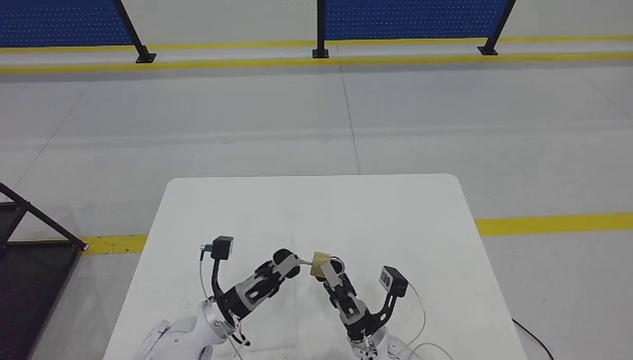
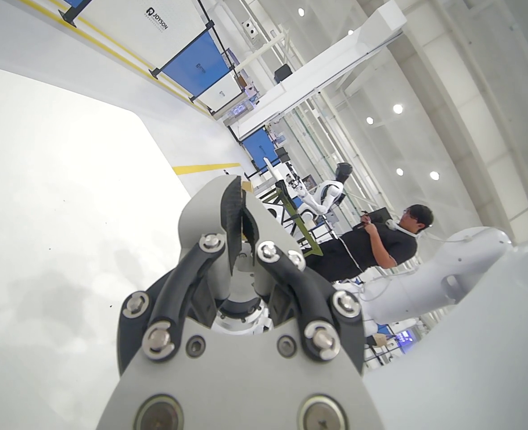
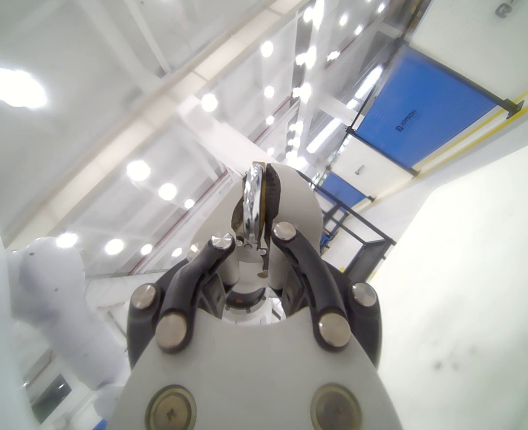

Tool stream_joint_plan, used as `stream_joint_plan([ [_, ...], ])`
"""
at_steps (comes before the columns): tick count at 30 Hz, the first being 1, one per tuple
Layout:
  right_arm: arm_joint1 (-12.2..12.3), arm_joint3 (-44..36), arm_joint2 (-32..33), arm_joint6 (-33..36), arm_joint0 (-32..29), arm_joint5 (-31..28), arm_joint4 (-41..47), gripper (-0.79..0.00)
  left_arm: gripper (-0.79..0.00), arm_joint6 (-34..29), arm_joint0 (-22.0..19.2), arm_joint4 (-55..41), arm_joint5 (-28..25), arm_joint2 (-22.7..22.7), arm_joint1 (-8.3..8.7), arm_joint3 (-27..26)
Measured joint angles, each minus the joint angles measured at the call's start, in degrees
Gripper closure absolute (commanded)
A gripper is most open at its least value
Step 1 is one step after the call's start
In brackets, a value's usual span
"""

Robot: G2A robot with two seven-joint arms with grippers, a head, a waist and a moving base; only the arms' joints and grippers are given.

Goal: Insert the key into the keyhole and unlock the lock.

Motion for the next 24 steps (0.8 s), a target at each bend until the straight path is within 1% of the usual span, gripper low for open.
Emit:
stream_joint_plan([
  [9, 0.0, 0.0, 0.0, 0.0, 0.0, 0.0, 0.0, 0.000, 0.000, 0.8, -0.7, 0.7, 0.4, 0.8, 0.06, 0.1],
  [16, 0.0, -1.7, 0.9, 2.8, -0.9, 2.0, 2.1, 0.000, 0.000, 2.9, -0.8, 2.2, 0.1, 1.5, 0.00, 0.3],
  [21, -0.3, -2.5, 1.5, 2.9, -1.8, 2.4, 2.8, 0.000, 0.000, 4.5, -0.8, 2.8, -0.3, 2.1, -0.08, 0.8],
  [24, -0.5, -2.8, 1.8, 1.7, -2.2, 2.5, 2.8, 0.000, 0.000, 6.7, -0.8, 3.1, -0.9, 2.5, -0.22, 1.2],
])
